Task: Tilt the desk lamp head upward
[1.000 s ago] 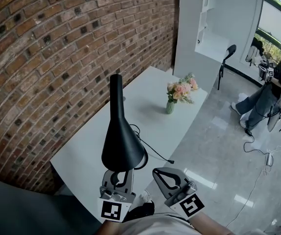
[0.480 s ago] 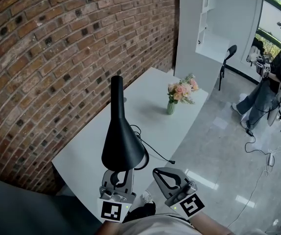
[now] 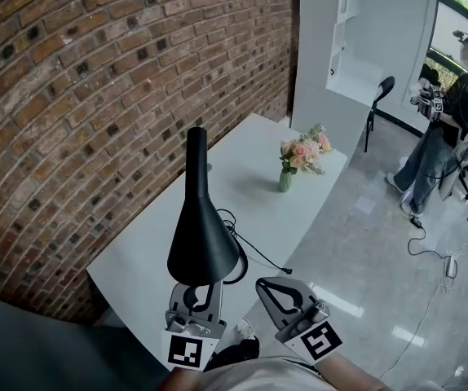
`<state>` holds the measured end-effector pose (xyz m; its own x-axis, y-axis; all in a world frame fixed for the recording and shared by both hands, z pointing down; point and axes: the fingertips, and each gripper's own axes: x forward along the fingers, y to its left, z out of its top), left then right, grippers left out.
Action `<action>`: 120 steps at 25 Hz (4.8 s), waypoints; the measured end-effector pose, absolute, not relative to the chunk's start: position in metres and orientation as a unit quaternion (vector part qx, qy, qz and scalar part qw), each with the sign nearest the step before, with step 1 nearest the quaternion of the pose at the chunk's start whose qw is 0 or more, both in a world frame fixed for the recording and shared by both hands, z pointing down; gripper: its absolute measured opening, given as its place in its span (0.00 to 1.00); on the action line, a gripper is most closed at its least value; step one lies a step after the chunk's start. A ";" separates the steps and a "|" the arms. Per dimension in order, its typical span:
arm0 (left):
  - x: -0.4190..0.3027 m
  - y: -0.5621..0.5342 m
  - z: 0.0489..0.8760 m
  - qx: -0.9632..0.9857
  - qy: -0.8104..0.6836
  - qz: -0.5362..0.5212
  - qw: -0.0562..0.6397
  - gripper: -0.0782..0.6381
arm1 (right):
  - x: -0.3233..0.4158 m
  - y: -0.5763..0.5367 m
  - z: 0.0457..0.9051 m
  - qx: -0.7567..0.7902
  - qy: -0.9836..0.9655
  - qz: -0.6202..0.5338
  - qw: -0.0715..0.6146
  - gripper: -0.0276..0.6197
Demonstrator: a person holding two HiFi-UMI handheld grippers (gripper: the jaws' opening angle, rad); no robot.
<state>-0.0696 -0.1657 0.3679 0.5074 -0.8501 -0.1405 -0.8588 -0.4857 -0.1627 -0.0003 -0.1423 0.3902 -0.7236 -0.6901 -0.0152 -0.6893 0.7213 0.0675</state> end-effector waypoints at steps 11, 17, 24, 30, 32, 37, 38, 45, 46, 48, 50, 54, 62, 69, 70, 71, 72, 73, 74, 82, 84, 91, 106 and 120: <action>-0.078 -0.166 0.358 -0.860 0.498 0.030 0.108 0.12 | -0.009 -0.142 0.392 0.367 -0.929 -0.035 0.007 0.07; -0.077 -0.165 0.358 -0.861 0.495 0.030 0.113 0.12 | -0.011 -0.141 0.394 0.368 -0.929 -0.034 0.005 0.07; -0.078 -0.167 0.357 -0.862 0.494 0.028 0.110 0.12 | -0.011 -0.143 0.392 0.370 -0.928 -0.035 0.007 0.07; -0.078 -0.167 0.354 -0.861 0.494 0.030 0.118 0.12 | -0.011 -0.144 0.394 0.369 -0.929 -0.033 0.005 0.07; -0.079 -0.167 0.352 -0.861 0.494 0.032 0.118 0.12 | -0.012 -0.144 0.393 0.369 -0.929 -0.033 0.004 0.07; -0.081 -0.166 0.351 -0.861 0.494 0.029 0.123 0.12 | -0.014 -0.143 0.393 0.367 -0.929 -0.039 0.003 0.07; -0.081 -0.166 0.351 -0.860 0.494 0.029 0.123 0.12 | -0.015 -0.143 0.393 0.367 -0.930 -0.039 0.003 0.07; -0.083 -0.165 0.349 -0.860 0.494 0.031 0.123 0.12 | -0.015 -0.141 0.394 0.367 -0.929 -0.035 0.005 0.07; -0.084 -0.165 0.349 -0.860 0.494 0.031 0.123 0.12 | -0.015 -0.140 0.394 0.368 -0.929 -0.035 0.005 0.07; -0.084 -0.165 0.348 -0.860 0.495 0.033 0.122 0.12 | -0.015 -0.140 0.393 0.368 -0.929 -0.035 0.004 0.07; -0.084 -0.165 0.348 -0.860 0.495 0.035 0.121 0.12 | -0.014 -0.139 0.393 0.369 -0.929 -0.035 0.003 0.07; -0.084 -0.164 0.347 -0.859 0.496 0.037 0.120 0.12 | -0.013 -0.138 0.393 0.370 -0.928 -0.035 0.003 0.07; -0.085 -0.163 0.345 -0.861 0.494 0.038 0.119 0.12 | -0.015 -0.139 0.390 0.369 -0.929 -0.039 0.003 0.07; -0.086 -0.163 0.343 -0.860 0.494 0.041 0.119 0.12 | -0.014 -0.139 0.388 0.371 -0.928 -0.042 0.004 0.07; -0.086 -0.163 0.342 -0.861 0.493 0.042 0.120 0.12 | -0.015 -0.139 0.388 0.371 -0.928 -0.043 0.003 0.07; -0.087 -0.163 0.342 -0.861 0.493 0.042 0.121 0.12 | -0.015 -0.138 0.388 0.371 -0.927 -0.044 0.003 0.07; -0.087 -0.162 0.342 -0.861 0.493 0.042 0.121 0.12 | -0.015 -0.138 0.388 0.371 -0.927 -0.044 0.002 0.07; -0.087 -0.162 0.342 -0.861 0.492 0.043 0.120 0.12 | -0.016 -0.137 0.388 0.371 -0.927 -0.043 0.002 0.07; -0.087 -0.162 0.341 -0.861 0.492 0.044 0.121 0.12 | -0.016 -0.137 0.388 0.372 -0.927 -0.042 0.002 0.07; -0.088 -0.160 0.340 -0.861 0.492 0.047 0.122 0.12 | -0.019 -0.134 0.389 0.370 -0.928 -0.039 0.004 0.07; -0.089 -0.161 0.341 -0.861 0.492 0.046 0.123 0.12 | -0.019 -0.134 0.390 0.369 -0.929 -0.040 0.006 0.07; -0.088 -0.159 0.348 -0.859 0.498 0.046 0.114 0.12 | -0.018 -0.131 0.389 0.367 -0.929 -0.038 0.005 0.07; -0.093 -0.145 0.360 -0.854 0.510 0.044 0.098 0.12 | -0.023 -0.117 0.391 0.355 -0.934 -0.035 0.011 0.07; -0.087 -0.121 0.368 -0.850 0.518 0.038 0.092 0.12 | -0.022 -0.097 0.391 0.340 -0.940 -0.037 0.014 0.07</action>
